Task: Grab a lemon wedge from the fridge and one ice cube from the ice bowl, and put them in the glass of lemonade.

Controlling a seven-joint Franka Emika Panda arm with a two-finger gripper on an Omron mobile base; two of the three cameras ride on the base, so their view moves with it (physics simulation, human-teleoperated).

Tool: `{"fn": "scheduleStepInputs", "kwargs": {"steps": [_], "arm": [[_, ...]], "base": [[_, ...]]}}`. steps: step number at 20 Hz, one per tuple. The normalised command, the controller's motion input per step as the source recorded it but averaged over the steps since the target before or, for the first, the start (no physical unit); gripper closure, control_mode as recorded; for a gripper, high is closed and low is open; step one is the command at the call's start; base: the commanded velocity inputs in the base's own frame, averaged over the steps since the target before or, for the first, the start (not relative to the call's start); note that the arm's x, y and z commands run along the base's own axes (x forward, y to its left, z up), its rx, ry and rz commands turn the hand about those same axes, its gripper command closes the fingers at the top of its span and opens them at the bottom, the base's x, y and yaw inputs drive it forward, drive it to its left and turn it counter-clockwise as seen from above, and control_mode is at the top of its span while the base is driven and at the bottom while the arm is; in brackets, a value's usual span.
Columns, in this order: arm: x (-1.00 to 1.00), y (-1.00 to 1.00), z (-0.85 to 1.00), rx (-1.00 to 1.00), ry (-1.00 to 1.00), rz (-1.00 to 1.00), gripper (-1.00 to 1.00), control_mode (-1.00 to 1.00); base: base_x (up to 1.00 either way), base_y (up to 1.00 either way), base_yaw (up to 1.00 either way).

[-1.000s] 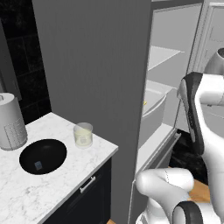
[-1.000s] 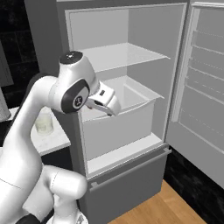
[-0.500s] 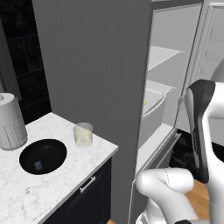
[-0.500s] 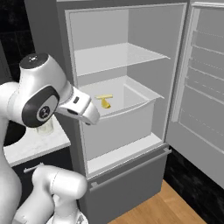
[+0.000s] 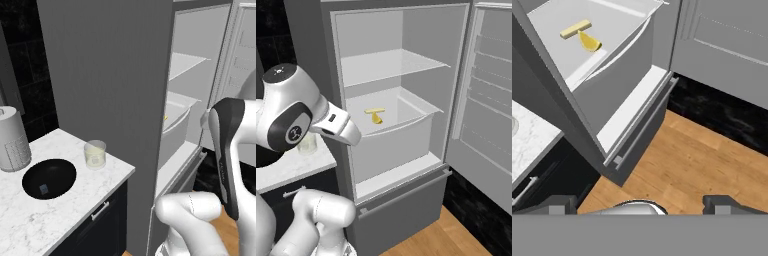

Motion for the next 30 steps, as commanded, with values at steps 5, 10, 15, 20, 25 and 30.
{"fn": "scheduleStepInputs", "kwargs": {"steps": [5, 10, 15, 20, 25, 30], "arm": [[0.0, -0.01, -0.03, 0.0, 0.01, -0.01, -1.0, -1.0], [0.01, -0.2, -0.08, 0.0, -0.01, 0.03, -1.0, -1.0], [0.0, 0.0, 0.0, 0.0, 0.0, 0.0, -1.0, 1.0], [0.0, 0.0, 0.0, 0.0, 0.0, 0.0, -1.0, 1.0], [0.0, 0.0, 0.0, 0.0, 0.0, 0.0, -1.0, 1.0], [0.0, 0.0, 0.0, 0.0, 0.0, 0.0, -1.0, 1.0]], "base": [[0.0, 0.0, 0.0], [0.0, 0.0, 0.0], [0.06, -0.84, 0.31], [0.31, -0.77, 0.42], [0.46, -0.45, 0.4], [0.0, -0.16, 0.36]]}}
